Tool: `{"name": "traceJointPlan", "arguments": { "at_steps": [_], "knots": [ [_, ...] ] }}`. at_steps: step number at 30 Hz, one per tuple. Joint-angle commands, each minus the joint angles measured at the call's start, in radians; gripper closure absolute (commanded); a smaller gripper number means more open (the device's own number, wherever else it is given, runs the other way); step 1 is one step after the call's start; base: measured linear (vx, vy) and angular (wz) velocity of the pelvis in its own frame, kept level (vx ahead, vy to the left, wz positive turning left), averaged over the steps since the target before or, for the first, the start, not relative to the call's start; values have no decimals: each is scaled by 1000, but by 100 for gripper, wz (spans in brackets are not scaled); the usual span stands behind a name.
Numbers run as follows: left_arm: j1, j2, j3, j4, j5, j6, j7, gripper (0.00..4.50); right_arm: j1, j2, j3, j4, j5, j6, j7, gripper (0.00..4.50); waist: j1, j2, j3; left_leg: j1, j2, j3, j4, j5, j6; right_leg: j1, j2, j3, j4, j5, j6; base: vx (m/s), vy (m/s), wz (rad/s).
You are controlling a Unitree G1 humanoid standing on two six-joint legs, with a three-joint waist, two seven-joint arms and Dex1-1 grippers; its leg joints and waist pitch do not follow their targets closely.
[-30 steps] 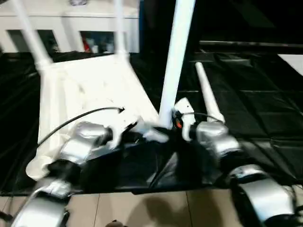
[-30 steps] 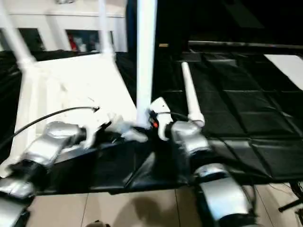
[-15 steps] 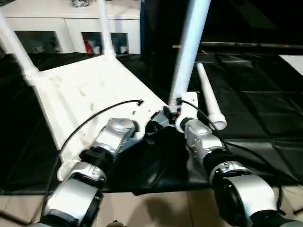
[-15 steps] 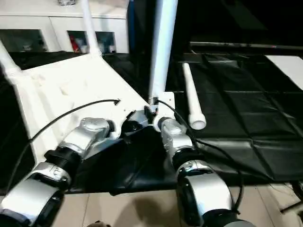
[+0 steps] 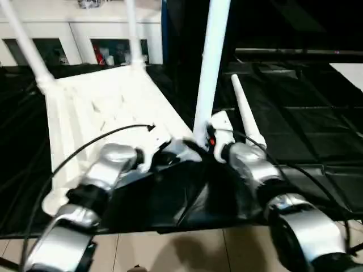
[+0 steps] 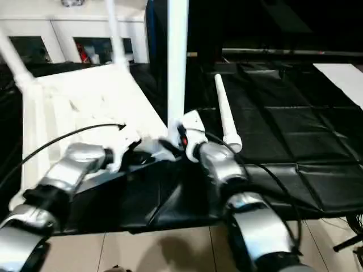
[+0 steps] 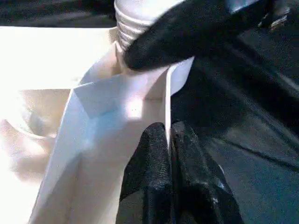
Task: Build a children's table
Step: Rotate leg to tighten
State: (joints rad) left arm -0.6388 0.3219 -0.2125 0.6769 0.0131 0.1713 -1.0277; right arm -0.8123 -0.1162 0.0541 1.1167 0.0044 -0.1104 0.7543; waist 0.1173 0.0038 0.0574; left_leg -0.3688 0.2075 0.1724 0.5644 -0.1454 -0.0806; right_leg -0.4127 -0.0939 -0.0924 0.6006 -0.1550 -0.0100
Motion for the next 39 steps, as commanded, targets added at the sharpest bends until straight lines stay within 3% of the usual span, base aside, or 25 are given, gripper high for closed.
{"name": "traceJointPlan", "arguments": {
  "at_steps": [1, 3, 4, 15, 19, 22, 25, 30, 31, 32, 33, 35, 36, 39],
  "knots": [
    [31, 1, 6, -25, -69, -37, -87, 450, 12, -33, 23, -34, -10, 11, 78, 58, 3, -13, -70, 7, 24, 2, -61, -306, 36, 52, -56, 45, -72, -348, -183, 0, 0, 0],
    [42, 22, 9, -33, -69, -45, -113, 450, 19, -45, 31, -44, -2, 15, 132, 58, 3, -11, -69, 7, 25, 2, -61, -310, 37, 51, -56, 46, -72, -351, -189, 0, 0, 0],
    [48, 29, 10, -38, -70, -47, -122, 450, 20, -48, 32, -46, 0, 16, 151, 84, 3, -11, -69, 8, 25, 2, -61, -313, 33, 50, -56, 46, -72, -354, -189, 0, 0, 0],
    [72, 56, 14, -82, -87, -39, -175, 450, 36, -50, 40, -76, 19, 26, 250, 169, 4, -15, -70, 8, 26, 2, -61, -287, 35, 51, -57, 47, -68, -334, -196, 0, 0, 0],
    [73, 54, 18, -82, -83, -31, -160, 450, 40, -44, 29, -70, 15, 30, 210, 176, 5, -16, -69, 8, 25, 2, -61, -285, 33, 50, -57, 47, -70, -352, -189, 0, 0, 0],
    [55, 27, 34, -60, -67, 8, -74, 450, 29, -22, -10, -31, 0, 29, 4, 177, -3, -16, -67, 12, 23, -1, -65, -306, 14, 47, -59, 47, -75, -395, -178, 0, 0, 0],
    [55, 27, 34, -60, -67, 8, -74, 450, 29, -22, -10, -31, 0, 29, 4, 177, -6, -18, -67, 11, 22, 0, -64, -316, 15, 47, -59, 48, -79, -416, -161, 0, 0, 0],
    [55, 27, 34, -60, -67, 8, -74, 450, 29, -22, -10, -31, 0, 29, 4, 178, -5, -18, -68, 8, 22, 1, -63, -292, 25, 49, -57, 48, -74, -370, -172, 0, 0, 0],
    [-49, -93, 75, 80, -17, 48, 248, 450, 8, 70, -98, 32, 38, 83, -369, 178, -14, -7, -65, 10, 18, 6, -61, -287, 16, 37, -50, 54, -73, -361, -177, 0, 0, 0],
    [-92, -144, 86, 138, -1, 53, 366, 450, 0, 115, -119, 52, 51, 93, -469, 178, -12, -12, -66, 25, 20, 3, -65, -292, -6, 35, -49, 54, -81, -365, -174, 0, 0, 0],
    [-100, -155, 88, 150, 3, 54, 390, 450, -2, 124, -123, 56, 53, 95, -489, 178, -12, -15, -68, 26, 16, 2, -62, -302, -25, 35, -50, 54, -78, -380, -176, 0, 0, 0],
    [-141, -211, 90, 200, 17, 49, 481, 450, -9, 178, -131, 74, 62, 95, -557, 178, -4, -18, -68, 27, 14, 4, -61, -331, -12, 38, -55, 52, -88, -414, -152, 0, 0, 0],
    [-134, -210, 83, 187, 15, 43, 453, 450, -10, 183, -132, 71, 66, 89, -538, 178, -5, -25, -68, 17, 10, 4, -60, -332, 6, 43, -54, 50, -89, -425, -137, 0, 0, 0],
    [-120, -200, 75, 163, 13, 34, 414, 450, -13, 183, -136, 66, 75, 82, -510, 178, -2, -22, -71, 10, 12, 3, -61, -296, 27, 46, -57, 52, -86, -400, -128, 0, 0, 0]
  ]
}}
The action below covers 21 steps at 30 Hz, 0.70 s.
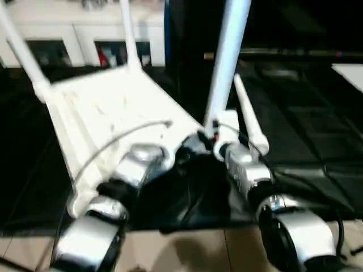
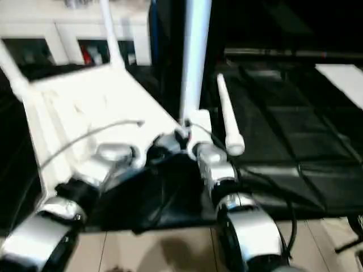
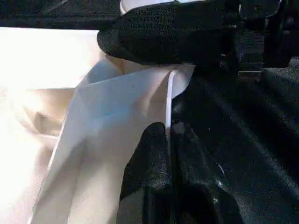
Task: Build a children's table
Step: Rotate leg to tighten
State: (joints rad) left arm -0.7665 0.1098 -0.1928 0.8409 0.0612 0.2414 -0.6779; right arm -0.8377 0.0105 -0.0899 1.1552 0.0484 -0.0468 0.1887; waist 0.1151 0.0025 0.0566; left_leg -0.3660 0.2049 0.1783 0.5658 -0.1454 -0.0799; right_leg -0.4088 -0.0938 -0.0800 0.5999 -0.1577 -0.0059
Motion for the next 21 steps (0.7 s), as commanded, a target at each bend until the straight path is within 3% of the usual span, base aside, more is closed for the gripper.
{"name": "traceJointPlan", "arguments": {
  "at_steps": [1, 5, 6, 8, 11, 14, 16, 17, 18, 21],
  "knots": [
    [13, 17, 55, -11, -36, -31, 56, 450, 11, 55, 7, 26, 36, 18, 59, 178, 1, -21, -70, 7, 15, -3, -62, -296, 27, 42, -57, 39, -85, -397, -132, 0, 0, 0],
    [8, 26, 59, 9, -27, -39, 55, 450, 1, 54, -9, 32, 35, 9, 47, 178, -2, -24, -69, 6, 14, -2, -62, -294, 29, 43, -55, 38, -85, -394, -138, 0, 0, 0],
    [2, 27, 59, 26, -24, -51, 56, 450, -4, 56, -13, 35, 31, 3, 42, 143, -2, -24, -68, 6, 14, -3, -63, -300, 28, 43, -56, 37, -86, -407, -135, 0, 0, 0],
    [-3, 32, 56, 42, -21, -67, 47, 450, -10, 57, -13, 32, 27, -13, 53, 143, -2, -22, -68, 9, 14, -3, -64, -312, 25, 40, -56, 37, -90, -432, -128, 0, 0, 0],
    [10, 48, 40, 30, -16, -98, 1, 450, -12, 47, -9, 22, 29, -23, 98, 104, -1, -22, -68, 8, 16, -4, -65, -312, 27, 41, -58, 37, -90, -436, -123, 0, 0, 0],
    [45, 84, 24, -24, -31, -115, -107, 450, -10, 19, 9, 2, 26, -25, 192, 88, -8, -21, -70, -3, 17, -8, -67, -295, 31, 48, -59, 35, -85, -419, -123, 0, 0, 0],
    [85, 126, 11, -83, -57, -141, -227, 450, -3, -25, 38, -22, 16, -1, 314, 73, -7, -21, -72, 1, 20, -8, -64, -279, 33, 50, -60, 35, -80, -370, -149, 0, 0, 0],
    [97, 137, 9, -98, -66, -151, -263, 450, -2, -38, 45, -27, 12, 9, 350, 73, -9, -20, -71, -5, 21, -8, -64, -273, 38, 52, -61, 36, -75, -351, -159, 0, 0, 0],
    [115, 153, 9, -128, -85, -146, -309, 450, 5, -61, 65, -37, -1, 10, 406, 73, -9, -18, -70, 0, 23, -5, -63, -271, 42, 48, -57, 36, -75, -335, -173, 0, 0, 0],
    [141, 179, 10, -167, -106, -134, -368, 450, 20, -100, 98, -59, -22, 8, 513, 73, -3, -14, -71, 2, 26, 0, -61, -260, 45, 47, -54, 36, -66, -284, -202, 0, 0, 0]
  ]
}}
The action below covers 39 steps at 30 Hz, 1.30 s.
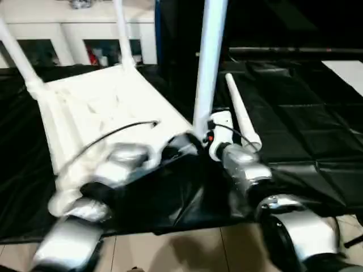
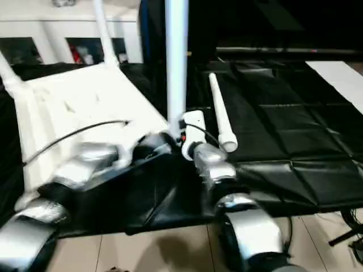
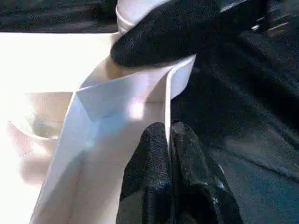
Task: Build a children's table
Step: Rotate leg to tighten
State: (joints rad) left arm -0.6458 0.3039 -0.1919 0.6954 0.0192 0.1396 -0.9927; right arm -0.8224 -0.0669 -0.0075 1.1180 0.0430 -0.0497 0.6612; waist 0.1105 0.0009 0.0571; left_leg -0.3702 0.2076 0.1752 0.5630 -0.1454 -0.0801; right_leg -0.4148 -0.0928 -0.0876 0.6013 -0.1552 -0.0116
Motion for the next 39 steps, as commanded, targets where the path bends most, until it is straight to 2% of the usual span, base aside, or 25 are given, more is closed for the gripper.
{"name": "traceJointPlan", "arguments": {
  "at_steps": [1, 8, 13, 20, 24, 27, 28, 29, 30, 31, 32, 33, 34, 35, 36, 37, 39],
  "knots": [
    [29, -3, 5, -31, -66, -30, -71, 450, 13, -38, 28, -34, -21, 11, 82, 73, 4, -12, -73, 6, 26, 2, -58, -256, 43, 54, -55, 44, -63, -271, -201, 0, 0, 0],
    [101, 64, 1, -139, -97, -4, -186, 450, 59, -116, 101, -107, -32, 28, 312, 73, 11, -13, -71, 7, 26, 4, -57, -264, 48, 53, -56, 46, -64, -282, -205, 0, 0, 0],
    [106, 70, 5, -147, -97, 0, -191, 450, 64, -119, 101, -122, -27, 34, 333, 73, 10, -15, -69, 9, 26, 3, -60, -283, 35, 51, -56, 46, -68, -326, -192, 0, 0, 0],
    [115, 72, 13, -170, -102, 14, -187, 450, 78, -121, 106, -152, -9, 52, 360, 126, 11, -18, -72, 7, 24, 4, -56, -245, 45, 53, -55, 46, -62, -284, -198, 0, 0, 0],
    [117, 66, 18, -173, -104, 21, -180, 450, 91, -111, 94, -156, 0, 63, 345, 158, 11, -18, -71, 7, 24, 4, -57, -248, 43, 52, -55, 46, -64, -296, -193, 0, 0, 0],
    [108, 43, 28, -161, -94, 50, -119, 450, 90, -90, 57, -133, 2, 68, 209, 165, 9, -19, -69, 8, 23, 3, -58, -259, 35, 51, -57, 46, -68, -324, -186, 0, 0, 0],
    [95, 24, 34, -145, -80, 74, -65, 450, 83, -76, 31, -109, -1, 66, 85, 166, 6, -19, -69, 10, 23, 2, -60, -268, 28, 49, -57, 47, -69, -338, -182, 0, 0, 0],
    [94, 22, 34, -143, -79, 76, -60, 450, 82, -75, 29, -107, -1, 66, 76, 166, 0, -21, -67, 9, 21, 0, -63, -273, 16, 49, -57, 47, -71, -356, -175, 0, 0, 0],
    [76, -2, 43, -114, -61, 84, 12, 450, 72, -60, -4, -81, 7, 78, -53, 167, -1, -22, -68, 8, 20, -1, -62, -276, 12, 52, -58, 47, -72, -364, -169, 0, 0, 0],
    [59, -24, 51, -88, -48, 91, 71, 450, 65, -48, -28, -61, 16, 91, -141, 168, -4, -21, -65, 14, 18, 0, -63, -288, 1, 45, -55, 48, -78, -390, -161, 0, 0, 0],
    [3, -88, 87, -5, -26, 132, 253, 450, 54, -14, -73, -26, 38, 106, -300, 169, -8, -23, -66, 18, 16, 1, -62, -300, -8, 44, -55, 49, -80, -413, -153, 0, 0, 0],
    [3, -88, 87, -5, -26, 132, 253, 450, 54, -14, -73, -26, 38, 106, -300, 170, -9, -24, -64, 19, 13, 1, -61, -303, -11, 42, -54, 49, -84, -429, -146, 0, 0, 0],
    [-49, -141, 99, 67, -7, 153, 382, 450, 42, 32, -111, -3, 71, 113, -404, 170, -3, -22, -68, 23, 14, 0, -59, -309, -8, 44, -58, 48, -87, -443, -140, 0, 0, 0],
    [-49, -141, 99, 67, -7, 153, 382, 450, 42, 32, -111, -3, 71, 113, -404, 170, -5, -22, -67, 22, 13, 4, -59, -304, -5, 41, -55, 50, -89, -437, -137, 0, 0, 0],
    [-67, -162, 102, 91, -3, 152, 422, 450, 36, 52, -125, 6, 85, 115, -437, 170, 2, -23, -71, 22, 14, 2, -58, -290, 0, 43, -56, 50, -85, -404, -138, 0, 0, 0],
    [-83, -180, 102, 110, -3, 154, 450, 450, 29, 71, -134, 14, 95, 116, -458, 170, 0, -18, -71, 15, 12, 3, -58, -278, 6, 45, -52, 51, -82, -361, -142, 0, 0, 0],
    [-107, -206, 92, 131, 6, 153, 478, 450, 18, 107, -123, 21, 91, 108, -458, 170, 5, -21, -75, 16, 13, 4, -56, -270, 17, 46, -51, 50, -77, -317, -153, 0, 0, 0]
  ]
}}
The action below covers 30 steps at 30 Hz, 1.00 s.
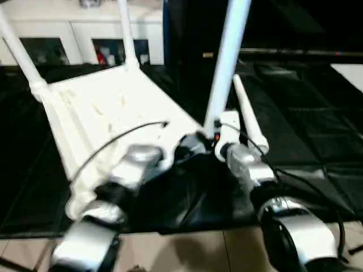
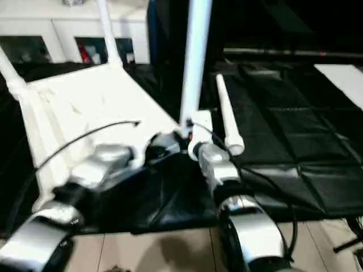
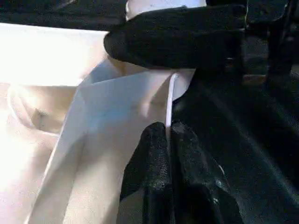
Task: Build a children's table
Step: Rotate leg to tighten
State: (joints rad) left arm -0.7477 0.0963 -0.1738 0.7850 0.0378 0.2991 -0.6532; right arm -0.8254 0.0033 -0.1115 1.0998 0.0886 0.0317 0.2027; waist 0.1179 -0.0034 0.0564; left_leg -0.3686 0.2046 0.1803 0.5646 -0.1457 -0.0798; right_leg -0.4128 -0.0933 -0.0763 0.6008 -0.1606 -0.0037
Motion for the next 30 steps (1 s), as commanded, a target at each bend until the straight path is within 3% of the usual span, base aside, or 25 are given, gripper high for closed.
{"name": "traceJointPlan", "arguments": {
  "at_steps": [1, 2, 3, 6, 8, 11, 14, 16, 19, 22, 25, 26, 28, 30],
  "knots": [
    [-10, -3, 66, 42, -6, -15, 137, 450, 21, 48, 0, 34, 33, 21, 28, 170, -2, -18, -74, 10, 15, 0, -57, -254, 24, 47, -49, 40, -72, -277, -169, 0, 0, 0],
    [-11, -4, 62, 41, -3, -19, 134, 450, 22, 54, 8, 30, 29, 17, 44, 170, 0, -17, -75, 10, 15, 0, -56, -246, 32, 49, -50, 40, -70, -254, -176, 0, 0, 0],
    [-16, -7, 52, 44, 5, -38, 122, 450, 22, 69, 25, 20, 18, 0, 83, 135, -1, -19, -75, 8, 15, 0, -56, -241, 36, 50, -49, 40, -69, -245, -179, 0, 0, 0],
    [-21, -9, 44, 59, 7, -67, 106, 450, 14, 77, 20, 23, 15, -23, 79, 94, -2, -20, -72, 6, 13, 0, -56, -256, 42, 51, -51, 39, -74, -286, -168, 0, 0, 0],
    [-16, -6, 27, 60, 0, -114, 58, 450, 8, 70, 19, 22, 10, -37, 88, 71, -13, -22, -71, -6, 12, -7, -65, -278, 29, 60, -51, 35, -77, -352, -135, 0, 0, 0],
    [-12, -6, 20, 52, -3, -160, 31, 450, 18, 43, 39, -6, -10, -68, 103, 62, -17, -23, -72, 7, 14, -4, -59, -289, 29, 50, -56, 40, -84, -380, -136, 0, 0, 0],
    [-14, -3, 21, 53, 0, -208, 34, 450, 38, 14, 35, -61, -3, -83, 124, 62, -13, -24, -71, 6, 16, -1, -58, -265, 46, 48, -52, 41, -79, -323, -156, 0, 0, 0],
    [-22, -8, 52, 44, -32, -217, 21, 405, 68, -8, 27, -129, 11, -82, 137, 58, -8, -28, -72, 3, 15, 0, -57, -240, 55, 53, -51, 40, -74, -284, -165, 0, 0, 0],
    [-42, -4, 102, 35, -70, -266, 31, 387, 148, -30, 16, -271, 31, -54, 168, 58, 4, -24, -80, 5, 19, 1, -52, -193, 72, 54, -52, 42, -62, -181, -195, 0, 0, 0],
    [-52, 15, 128, 23, -70, -287, 73, 358, 191, -35, 28, -336, 31, -38, 182, 58, 0, -25, -78, 4, 19, -1, -52, -196, 71, 55, -46, 40, -55, -118, -216, 0, 0, 0],
    [-52, 49, 137, -3, -44, -302, 134, 350, 227, -39, 45, -390, 29, -15, 193, 58, 1, -27, -73, 5, 19, -2, -55, -219, 63, 56, -48, 40, -59, -154, -204, 0, 0, 0],
    [-40, 103, 170, -69, -26, -245, 194, 326, 272, -44, 73, -465, 29, 34, 224, 58, 1, -24, -71, 6, 21, -2, -58, -237, 51, 56, -47, 40, -63, -188, -189, 0, 0, 0],
    [-24, 140, 196, -123, -20, -203, 222, 309, 298, -51, 97, -505, 21, 57, 244, 58, -2, -20, -71, 5, 22, -5, -59, -244, 37, 57, -48, 40, -60, -204, -178, 0, 0, 0],
    [31, 214, 272, -263, 4, -149, 310, 300, 346, -66, 143, -582, 0, 100, 274, 58, -3, -26, -69, 7, 24, -6, -61, -260, 23, 55, -48, 40, -62, -227, -174, 0, 0, 0]
  ]
}}
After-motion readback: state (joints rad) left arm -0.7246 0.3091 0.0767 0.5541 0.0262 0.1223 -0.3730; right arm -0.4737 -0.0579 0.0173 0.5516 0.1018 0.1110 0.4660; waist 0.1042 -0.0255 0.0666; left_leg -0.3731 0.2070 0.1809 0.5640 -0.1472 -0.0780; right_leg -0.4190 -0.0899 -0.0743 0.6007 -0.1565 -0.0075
